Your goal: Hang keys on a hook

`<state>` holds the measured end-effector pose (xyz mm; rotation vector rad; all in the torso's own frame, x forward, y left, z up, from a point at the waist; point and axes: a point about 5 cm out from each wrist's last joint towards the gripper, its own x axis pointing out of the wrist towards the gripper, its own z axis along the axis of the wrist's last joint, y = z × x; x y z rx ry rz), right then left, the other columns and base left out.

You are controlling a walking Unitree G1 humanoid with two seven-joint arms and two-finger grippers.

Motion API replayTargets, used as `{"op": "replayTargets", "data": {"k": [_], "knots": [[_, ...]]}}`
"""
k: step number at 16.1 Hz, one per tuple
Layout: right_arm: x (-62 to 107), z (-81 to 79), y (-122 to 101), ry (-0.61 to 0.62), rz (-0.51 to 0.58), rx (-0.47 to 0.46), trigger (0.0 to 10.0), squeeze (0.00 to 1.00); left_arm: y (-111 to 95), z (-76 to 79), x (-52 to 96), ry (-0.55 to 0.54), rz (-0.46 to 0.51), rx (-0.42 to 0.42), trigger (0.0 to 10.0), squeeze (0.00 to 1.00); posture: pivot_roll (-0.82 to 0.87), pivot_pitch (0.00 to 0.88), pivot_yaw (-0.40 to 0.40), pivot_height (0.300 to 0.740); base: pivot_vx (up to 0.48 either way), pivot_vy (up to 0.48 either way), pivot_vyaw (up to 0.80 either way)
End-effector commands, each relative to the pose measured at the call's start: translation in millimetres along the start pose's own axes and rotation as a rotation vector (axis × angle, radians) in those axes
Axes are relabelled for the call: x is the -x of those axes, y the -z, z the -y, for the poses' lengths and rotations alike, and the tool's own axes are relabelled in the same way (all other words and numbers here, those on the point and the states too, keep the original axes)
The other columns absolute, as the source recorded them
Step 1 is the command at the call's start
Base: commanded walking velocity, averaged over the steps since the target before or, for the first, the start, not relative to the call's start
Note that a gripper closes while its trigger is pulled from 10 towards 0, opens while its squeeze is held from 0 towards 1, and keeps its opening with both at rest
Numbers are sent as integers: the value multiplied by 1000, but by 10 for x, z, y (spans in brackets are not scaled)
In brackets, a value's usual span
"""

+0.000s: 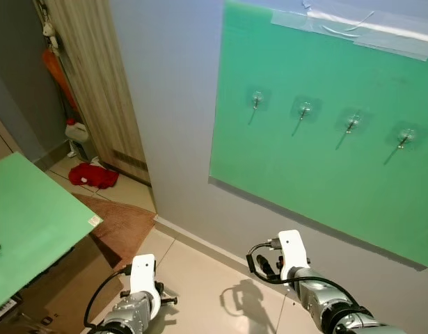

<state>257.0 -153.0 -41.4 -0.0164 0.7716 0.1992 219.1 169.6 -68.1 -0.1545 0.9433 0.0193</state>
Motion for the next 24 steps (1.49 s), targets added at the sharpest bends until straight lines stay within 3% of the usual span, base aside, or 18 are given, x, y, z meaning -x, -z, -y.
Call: {"op": "replayTargets", "data": {"k": [1, 8, 10, 22, 24], "knots": [[-1, 18, -11, 7, -8, -1, 10000, 0, -89, -2, -6, -5, 24, -15, 10000, 0, -84, 0, 49, 722, 0, 0, 0], [44, 42, 188, 28, -41, 32, 10000, 0, -75, 42, -9, 25, 13, -55, 10000, 0, -126, 0, 83, 722, 0, 0, -262], [57, 23, 254, 15, -55, 75, 10000, 0, -30, 6, -2, 16, -3, -121, 10000, 0, -124, 0, 78, 722, 0, 0, -578], [57, -30, 287, -15, -64, 104, 10000, 0, 48, -25, 10, 7, -4, -109, 10000, 0, -91, 0, 49, 722, 0, 0, -534], [58, -38, 287, -19, -53, 90, 10000, 0, 61, -31, 12, 4, -6, -104, 10000, 0, -90, 0, 48, 700, 0, 0, -216]]}}
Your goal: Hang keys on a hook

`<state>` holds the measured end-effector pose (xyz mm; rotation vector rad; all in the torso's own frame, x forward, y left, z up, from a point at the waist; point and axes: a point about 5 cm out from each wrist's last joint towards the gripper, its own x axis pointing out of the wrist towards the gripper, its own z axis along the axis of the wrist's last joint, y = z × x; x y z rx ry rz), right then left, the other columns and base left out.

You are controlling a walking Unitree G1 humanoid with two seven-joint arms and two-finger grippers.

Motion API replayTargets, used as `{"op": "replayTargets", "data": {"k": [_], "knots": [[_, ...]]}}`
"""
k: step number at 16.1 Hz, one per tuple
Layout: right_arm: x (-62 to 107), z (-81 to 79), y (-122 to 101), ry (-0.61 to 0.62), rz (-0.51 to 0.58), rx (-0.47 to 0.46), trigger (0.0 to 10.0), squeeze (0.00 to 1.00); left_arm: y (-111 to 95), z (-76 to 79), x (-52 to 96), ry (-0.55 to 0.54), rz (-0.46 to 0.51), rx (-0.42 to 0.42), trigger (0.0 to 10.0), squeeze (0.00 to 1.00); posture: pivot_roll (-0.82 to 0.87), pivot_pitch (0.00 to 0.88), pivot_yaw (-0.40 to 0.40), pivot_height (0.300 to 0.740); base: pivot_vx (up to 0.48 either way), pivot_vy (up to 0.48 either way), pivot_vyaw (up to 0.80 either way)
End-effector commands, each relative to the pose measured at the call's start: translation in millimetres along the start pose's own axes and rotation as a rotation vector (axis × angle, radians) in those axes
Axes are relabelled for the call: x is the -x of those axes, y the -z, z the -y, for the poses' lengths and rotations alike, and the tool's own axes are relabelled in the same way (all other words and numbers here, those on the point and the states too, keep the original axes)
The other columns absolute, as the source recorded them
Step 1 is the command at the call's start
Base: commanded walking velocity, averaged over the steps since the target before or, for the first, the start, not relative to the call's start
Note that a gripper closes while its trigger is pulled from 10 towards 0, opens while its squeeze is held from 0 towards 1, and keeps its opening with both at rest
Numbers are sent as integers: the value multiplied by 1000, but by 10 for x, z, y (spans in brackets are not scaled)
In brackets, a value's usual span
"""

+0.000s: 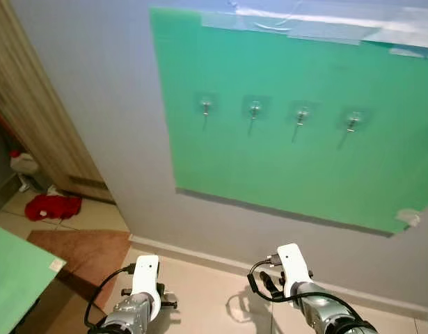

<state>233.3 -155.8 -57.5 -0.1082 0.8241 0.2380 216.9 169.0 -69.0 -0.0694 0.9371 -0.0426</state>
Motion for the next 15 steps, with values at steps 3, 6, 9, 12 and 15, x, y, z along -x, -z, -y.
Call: {"op": "replayTargets", "data": {"k": [3, 6, 9, 12, 15], "knots": [[-3, -20, 2, -4, 0, 13, 10000, 0, 68, -37, 13, -9, -17, -18, 10000, 0, -77, 0, 49, 700, 0, 0, 0], [-8, -55, 3, -13, 3, 16, 10000, 0, 67, -33, 13, -6, -11, -10, 10000, 0, -62, 0, 41, 700, 0, 0, 0], [-8, -64, -2, -20, 10, 18, 10000, 0, 32, 32, 1, 15, 6, -7, 10000, 0, -56, 0, 23, 700, 0, 0, 0], [-6, -32, -31, -19, 21, 12, 10000, 0, -19, 154, -18, 47, 20, -9, 10000, 0, -69, 0, 19, 700, 0, 0, 0], [-1, -9, -23, -7, 21, 12, 10000, 0, -54, 153, -23, 34, 23, -10, 10000, 0, -80, 0, 23, 700, 0, 0, 0]]}}
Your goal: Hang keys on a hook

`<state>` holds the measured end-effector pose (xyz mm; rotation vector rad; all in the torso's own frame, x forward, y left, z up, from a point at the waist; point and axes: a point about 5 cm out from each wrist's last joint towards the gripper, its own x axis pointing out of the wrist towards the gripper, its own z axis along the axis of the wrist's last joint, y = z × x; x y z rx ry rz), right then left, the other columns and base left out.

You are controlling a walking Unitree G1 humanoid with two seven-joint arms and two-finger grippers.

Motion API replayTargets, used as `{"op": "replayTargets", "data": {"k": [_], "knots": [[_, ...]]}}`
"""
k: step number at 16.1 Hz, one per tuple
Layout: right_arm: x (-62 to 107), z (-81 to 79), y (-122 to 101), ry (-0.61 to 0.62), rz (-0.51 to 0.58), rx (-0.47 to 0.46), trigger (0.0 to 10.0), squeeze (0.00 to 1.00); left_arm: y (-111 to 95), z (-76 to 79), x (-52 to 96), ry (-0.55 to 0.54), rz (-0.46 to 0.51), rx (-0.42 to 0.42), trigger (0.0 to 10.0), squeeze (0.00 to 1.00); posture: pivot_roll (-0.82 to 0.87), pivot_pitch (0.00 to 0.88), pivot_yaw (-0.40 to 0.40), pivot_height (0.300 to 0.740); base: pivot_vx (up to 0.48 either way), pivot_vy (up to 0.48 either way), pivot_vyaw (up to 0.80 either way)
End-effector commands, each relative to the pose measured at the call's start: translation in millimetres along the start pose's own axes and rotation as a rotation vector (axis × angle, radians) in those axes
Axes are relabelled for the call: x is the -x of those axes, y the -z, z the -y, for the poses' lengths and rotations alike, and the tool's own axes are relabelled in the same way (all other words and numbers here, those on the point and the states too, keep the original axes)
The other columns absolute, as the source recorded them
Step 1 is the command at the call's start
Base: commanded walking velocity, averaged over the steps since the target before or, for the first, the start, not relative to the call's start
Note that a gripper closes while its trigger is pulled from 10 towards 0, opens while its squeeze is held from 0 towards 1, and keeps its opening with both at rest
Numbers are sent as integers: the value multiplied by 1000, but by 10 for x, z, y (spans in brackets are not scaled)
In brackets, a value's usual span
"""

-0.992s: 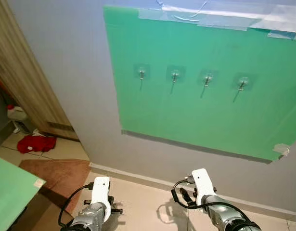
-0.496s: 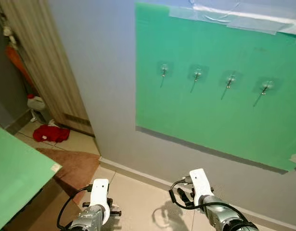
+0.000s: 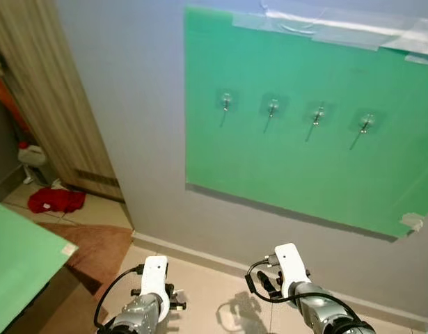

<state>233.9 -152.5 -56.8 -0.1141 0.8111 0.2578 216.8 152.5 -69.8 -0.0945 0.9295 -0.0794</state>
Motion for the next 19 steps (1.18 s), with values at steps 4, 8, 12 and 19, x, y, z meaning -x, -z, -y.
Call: {"op": "replayTargets", "data": {"k": [4, 8, 12, 19], "knots": [[30, 61, 61, 16, 5, 3, 10000, 0, -82, 49, -14, 12, 27, -11, 10000, 0, -66, 0, 17, 719, 0, 0, 0], [56, 93, 142, 26, -11, -15, 10000, 0, -153, 129, -29, 28, 44, -49, 10000, 0, -57, 0, 10, 740, 0, 0, 0], [35, -4, 129, 2, -3, -30, 10000, 0, -118, 78, -21, -3, 42, -36, 10000, 0, -47, 0, 2, 740, 0, 0, 0], [39, 70, 110, 38, 4, -142, 10000, 0, -43, 40, -8, -28, 34, -43, 10000, 0, -33, 0, -11, 740, 0, 0, 0]]}}
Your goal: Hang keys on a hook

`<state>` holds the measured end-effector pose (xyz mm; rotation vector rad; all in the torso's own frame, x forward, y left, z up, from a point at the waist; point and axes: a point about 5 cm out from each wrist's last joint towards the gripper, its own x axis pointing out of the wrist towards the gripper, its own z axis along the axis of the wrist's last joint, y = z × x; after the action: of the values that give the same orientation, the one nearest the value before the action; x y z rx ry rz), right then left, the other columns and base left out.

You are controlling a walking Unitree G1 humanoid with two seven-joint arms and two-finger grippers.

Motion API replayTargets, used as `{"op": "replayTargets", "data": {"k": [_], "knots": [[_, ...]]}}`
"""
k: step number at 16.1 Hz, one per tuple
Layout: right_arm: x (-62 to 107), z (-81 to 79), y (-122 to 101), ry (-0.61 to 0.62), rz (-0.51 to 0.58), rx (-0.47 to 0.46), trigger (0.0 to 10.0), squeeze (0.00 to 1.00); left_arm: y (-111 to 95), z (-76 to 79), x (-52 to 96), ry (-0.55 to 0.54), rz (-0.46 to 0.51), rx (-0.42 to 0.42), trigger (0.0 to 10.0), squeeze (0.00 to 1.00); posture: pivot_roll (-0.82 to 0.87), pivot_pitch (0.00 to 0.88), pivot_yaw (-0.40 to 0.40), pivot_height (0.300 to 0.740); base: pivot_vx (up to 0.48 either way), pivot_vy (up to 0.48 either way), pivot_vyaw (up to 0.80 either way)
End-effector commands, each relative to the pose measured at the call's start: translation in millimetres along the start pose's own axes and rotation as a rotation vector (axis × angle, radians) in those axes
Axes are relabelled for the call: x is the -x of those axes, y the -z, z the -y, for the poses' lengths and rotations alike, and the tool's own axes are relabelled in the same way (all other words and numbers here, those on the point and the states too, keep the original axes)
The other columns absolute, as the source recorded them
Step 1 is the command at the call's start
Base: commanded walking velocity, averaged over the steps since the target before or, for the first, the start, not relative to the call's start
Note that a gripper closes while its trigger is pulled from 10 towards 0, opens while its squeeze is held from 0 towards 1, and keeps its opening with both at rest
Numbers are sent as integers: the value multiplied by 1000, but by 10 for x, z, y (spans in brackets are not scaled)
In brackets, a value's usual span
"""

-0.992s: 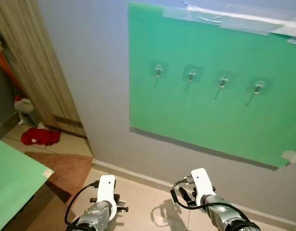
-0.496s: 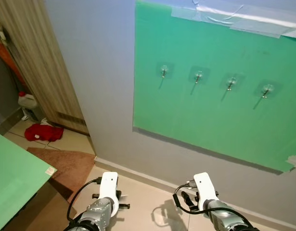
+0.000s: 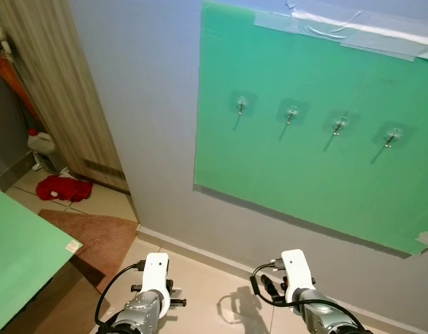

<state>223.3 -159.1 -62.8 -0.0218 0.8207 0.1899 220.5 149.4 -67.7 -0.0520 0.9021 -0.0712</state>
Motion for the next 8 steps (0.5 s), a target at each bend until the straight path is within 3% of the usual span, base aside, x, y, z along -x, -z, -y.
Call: {"op": "replayTargets", "data": {"k": [1, 8], "knots": [[0, 36, -26, 10, 3, -23, 10000, 0, -8, 7, 0, -5, 10, -4, 10000, 0, -32, 0, -11, 740, 0, 0, 0], [12, 12, 44, 3, -14, 4, 10000, 0, -48, -11, -3, -17, 23, 13, 10000, 0, -35, 0, -10, 740, 0, 0, 0]]}}
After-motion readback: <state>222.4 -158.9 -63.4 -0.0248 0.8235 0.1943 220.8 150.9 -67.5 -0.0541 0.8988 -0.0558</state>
